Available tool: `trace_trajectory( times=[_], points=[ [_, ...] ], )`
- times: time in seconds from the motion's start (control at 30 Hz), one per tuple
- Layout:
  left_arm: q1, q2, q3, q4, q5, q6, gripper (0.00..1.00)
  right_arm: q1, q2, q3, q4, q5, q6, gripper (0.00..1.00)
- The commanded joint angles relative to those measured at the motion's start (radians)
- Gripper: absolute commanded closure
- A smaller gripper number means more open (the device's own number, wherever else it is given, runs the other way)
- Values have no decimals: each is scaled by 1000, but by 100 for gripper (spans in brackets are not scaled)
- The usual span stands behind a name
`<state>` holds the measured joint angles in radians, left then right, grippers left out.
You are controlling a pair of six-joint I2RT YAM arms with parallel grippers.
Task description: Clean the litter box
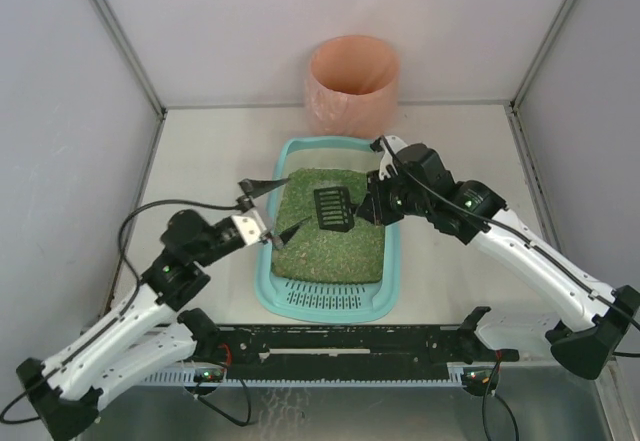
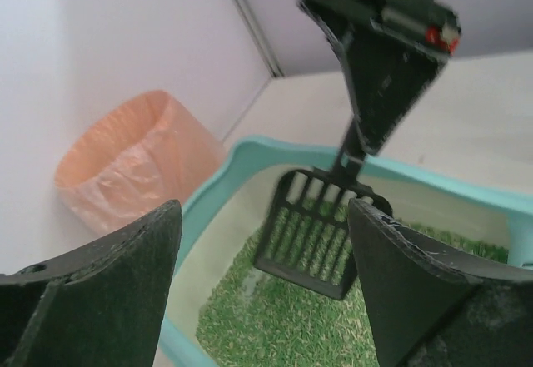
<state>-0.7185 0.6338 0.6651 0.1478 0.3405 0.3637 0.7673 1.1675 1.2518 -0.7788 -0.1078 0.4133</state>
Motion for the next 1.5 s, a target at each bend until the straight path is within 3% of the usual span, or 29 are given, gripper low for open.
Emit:
trace_trajectory(
  times=[0.0,0.17,0.37,0.57,0.97,1.47],
  points=[
    [-44,126,93,35,-2,114,17,-1,22,114,76,49,-37,100],
    [-84,184,196,13,-194,-1,15,17,45,134,59,139,34,100],
    [-113,171,248,-97,-294,-60,19,40,24,116,28,208,85,100],
    [-124,198,287,-228,-195,63,20,45,-17,122,64,208,69,100],
    [-193,233,258,-232,-143,234,23,160,-19,128,2,181,125,100],
    [-260,253,274,-247,-29,163,47,201,-6,130,34,145,147,100]
  ],
)
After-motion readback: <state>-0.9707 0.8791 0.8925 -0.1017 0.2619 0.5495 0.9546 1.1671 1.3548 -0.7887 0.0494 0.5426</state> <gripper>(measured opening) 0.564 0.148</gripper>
